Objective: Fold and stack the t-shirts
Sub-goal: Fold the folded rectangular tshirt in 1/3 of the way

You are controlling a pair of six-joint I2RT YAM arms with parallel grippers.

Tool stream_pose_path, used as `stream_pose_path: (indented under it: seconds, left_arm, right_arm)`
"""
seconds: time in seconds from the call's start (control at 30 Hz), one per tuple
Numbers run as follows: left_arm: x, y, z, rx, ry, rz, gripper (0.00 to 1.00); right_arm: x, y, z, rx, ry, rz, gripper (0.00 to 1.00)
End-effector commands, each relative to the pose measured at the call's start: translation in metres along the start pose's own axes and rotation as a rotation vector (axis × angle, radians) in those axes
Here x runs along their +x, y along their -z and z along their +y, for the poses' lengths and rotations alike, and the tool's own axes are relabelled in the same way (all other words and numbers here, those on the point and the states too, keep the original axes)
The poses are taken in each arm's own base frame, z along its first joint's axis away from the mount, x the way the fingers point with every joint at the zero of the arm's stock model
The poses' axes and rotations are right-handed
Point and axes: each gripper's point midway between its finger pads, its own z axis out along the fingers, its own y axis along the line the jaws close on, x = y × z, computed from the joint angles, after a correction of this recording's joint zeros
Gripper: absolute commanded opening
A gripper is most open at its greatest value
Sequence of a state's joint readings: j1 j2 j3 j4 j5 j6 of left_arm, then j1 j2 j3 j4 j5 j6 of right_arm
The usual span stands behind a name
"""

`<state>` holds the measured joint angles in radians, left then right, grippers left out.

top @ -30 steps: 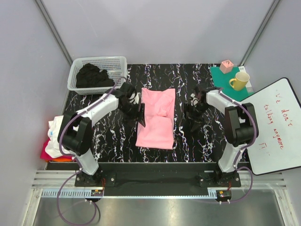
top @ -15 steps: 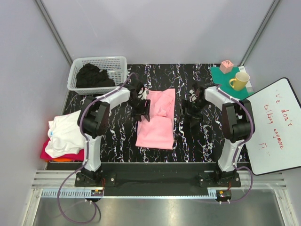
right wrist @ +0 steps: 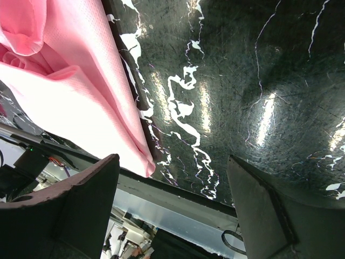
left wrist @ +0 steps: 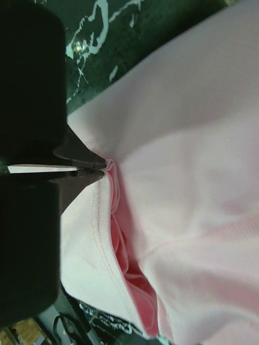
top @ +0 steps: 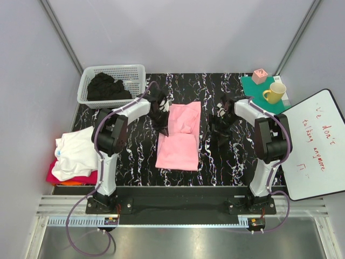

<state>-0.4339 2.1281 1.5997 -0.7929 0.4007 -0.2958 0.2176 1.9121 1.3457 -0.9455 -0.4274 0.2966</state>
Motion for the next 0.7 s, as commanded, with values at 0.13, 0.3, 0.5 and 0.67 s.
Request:
stream_pose_path:
  seconds: [0.13,0.3,0.5,0.67]
  left_arm:
    - [0.000,0.062,0.015,-0.093,0.007,-0.156,0.00]
    - [0.008,0.048,0.026,-0.110,0.023,-0.108,0.00]
    - [0.007,0.046,0.029,-0.122,0.026,-0.106,0.85]
    - [0.007,0.091,0.019,-0.134,-0.019,-0.224,0.99]
  right_arm:
    - [-0.003,0.001,0.000,0.007,-0.001,-0.003,0.88]
    - [-0.006,0.002,0.002,0.000,0.000,-0.003,0.89]
    - [-0.006,0.019,0.019,-0.068,0.046,-0.045,1.00]
    - [-0.003,0.042,0.034,-0.116,0.081,-0.113,1.00]
